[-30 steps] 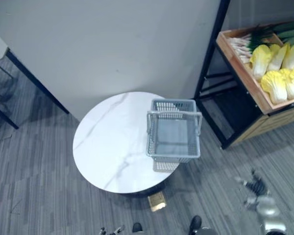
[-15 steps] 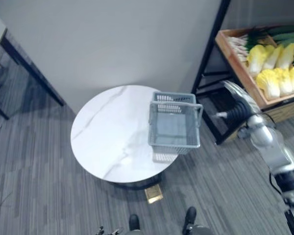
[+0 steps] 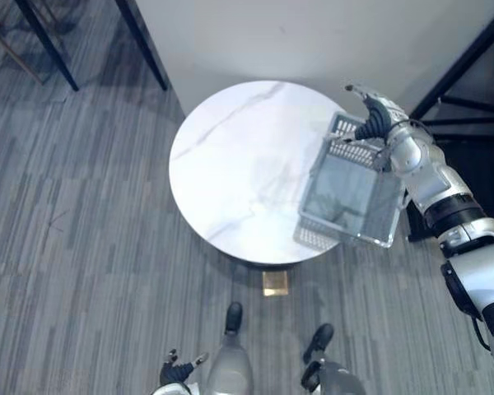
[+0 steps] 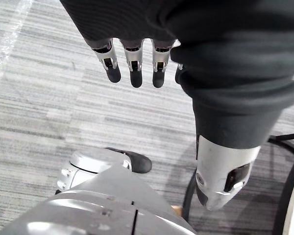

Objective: Pick vegetable in the basket

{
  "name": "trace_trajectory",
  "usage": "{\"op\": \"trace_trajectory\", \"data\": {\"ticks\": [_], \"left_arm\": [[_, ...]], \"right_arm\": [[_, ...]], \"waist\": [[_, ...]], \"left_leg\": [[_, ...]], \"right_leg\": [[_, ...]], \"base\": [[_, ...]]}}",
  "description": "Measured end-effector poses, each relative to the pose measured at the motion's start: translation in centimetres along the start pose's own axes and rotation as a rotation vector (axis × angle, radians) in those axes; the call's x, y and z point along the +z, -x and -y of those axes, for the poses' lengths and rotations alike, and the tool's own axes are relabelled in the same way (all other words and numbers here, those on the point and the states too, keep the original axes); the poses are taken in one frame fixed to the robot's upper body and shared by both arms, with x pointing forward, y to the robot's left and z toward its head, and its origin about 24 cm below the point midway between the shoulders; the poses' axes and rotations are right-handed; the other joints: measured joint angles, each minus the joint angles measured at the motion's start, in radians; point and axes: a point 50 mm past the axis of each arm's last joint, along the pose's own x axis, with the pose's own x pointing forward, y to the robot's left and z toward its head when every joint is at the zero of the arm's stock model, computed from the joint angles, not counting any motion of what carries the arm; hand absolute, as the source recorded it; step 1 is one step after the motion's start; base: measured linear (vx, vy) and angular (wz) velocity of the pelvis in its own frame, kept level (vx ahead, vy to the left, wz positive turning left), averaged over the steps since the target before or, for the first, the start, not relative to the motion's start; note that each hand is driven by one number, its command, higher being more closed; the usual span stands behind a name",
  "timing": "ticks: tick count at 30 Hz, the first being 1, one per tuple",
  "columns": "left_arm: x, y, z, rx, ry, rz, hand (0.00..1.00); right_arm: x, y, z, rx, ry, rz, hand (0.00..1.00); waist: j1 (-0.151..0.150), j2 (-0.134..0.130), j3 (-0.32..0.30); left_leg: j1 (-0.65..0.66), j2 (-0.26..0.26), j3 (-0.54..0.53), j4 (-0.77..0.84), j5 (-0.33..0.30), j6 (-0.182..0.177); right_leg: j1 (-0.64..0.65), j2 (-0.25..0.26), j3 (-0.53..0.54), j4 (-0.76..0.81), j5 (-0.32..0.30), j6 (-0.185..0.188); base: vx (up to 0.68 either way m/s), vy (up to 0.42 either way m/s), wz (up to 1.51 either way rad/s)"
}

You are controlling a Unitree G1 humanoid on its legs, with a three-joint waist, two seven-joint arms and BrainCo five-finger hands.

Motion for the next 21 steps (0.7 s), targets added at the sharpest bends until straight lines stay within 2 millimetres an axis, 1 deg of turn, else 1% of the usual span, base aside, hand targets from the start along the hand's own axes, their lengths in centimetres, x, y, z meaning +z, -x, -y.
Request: {"op": "trace_trajectory", "data": {"ticks": [1,4,7,10,13,18,21], "left_arm": [[0.2,-0.1,0.0,-0.001,0.001,0.004,0.0],[0.2,-0.1,0.1,-0.006,-0.007,0.004,0.0],[0.7,-0.2,0.6,-0.022,-0.017,0.016,0.0],[1.5,-0.4,1.1,-0.04,-0.029,0.039,0.0],[2.0,-0.6,1.3,-0.042,-0.028,0.052,0.0],[2.3,-0.7,1.4,-0.046,-0.028,0.06,0.0],[2.7,-0.8,1.4,-0.048,-0.027,0.069,0.0]], "right_arm": [[-0.4,-0.1,0.6,-0.022,-0.02,-0.023,0.0],[-1.3,0.0,1.0,-0.037,-0.038,-0.079,0.0],[-1.6,0.0,1.2,-0.047,-0.051,-0.089,0.0],[-1.9,0.0,1.0,-0.04,-0.051,-0.106,0.0],[-2.0,0.1,0.9,-0.038,-0.051,-0.111,0.0],[-2.2,0.2,0.7,-0.032,-0.05,-0.117,0.0],[-2.5,0.4,0.0,-0.014,-0.055,-0.124,0.0]], "waist": [[0.0,0.001,0.017],[-0.002,0.001,0.032],[-0.003,0.003,0.042],[-0.004,0.005,0.045],[-0.006,0.006,0.049],[-0.005,0.008,0.062],[-0.007,0.009,0.082]], "left_leg": [[-0.002,-0.002,-0.003,0.0,0.001,0.001],[-0.01,-0.002,-0.009,0.0,0.002,0.002],[-0.019,-0.001,-0.01,0.0,0.003,0.002],[-0.029,0.001,-0.011,0.0,0.005,0.002],[-0.029,0.0,-0.009,0.0,0.006,0.002],[-0.028,0.001,-0.008,0.001,0.006,0.002],[-0.029,0.001,-0.008,0.01,0.005,0.002]], "right_leg": [[0.0,-0.003,-0.001,0.002,0.0,0.0],[-0.005,-0.003,-0.005,0.002,0.0,0.0],[-0.018,-0.002,-0.004,0.008,0.0,0.0],[-0.032,-0.003,-0.002,0.019,0.0,0.0],[-0.032,-0.004,0.001,0.02,0.0,0.0],[-0.033,-0.003,0.004,0.021,0.0,0.0],[-0.034,-0.005,0.006,0.031,-0.001,0.0]], "base": [[0.01,0.028,0.07],[0.01,0.022,0.07],[0.0,0.0,0.0],[0.0,0.0,0.0],[0.0,0.0,0.0],[0.0,0.0,0.0],[0.0,0.0,0.0]]}}
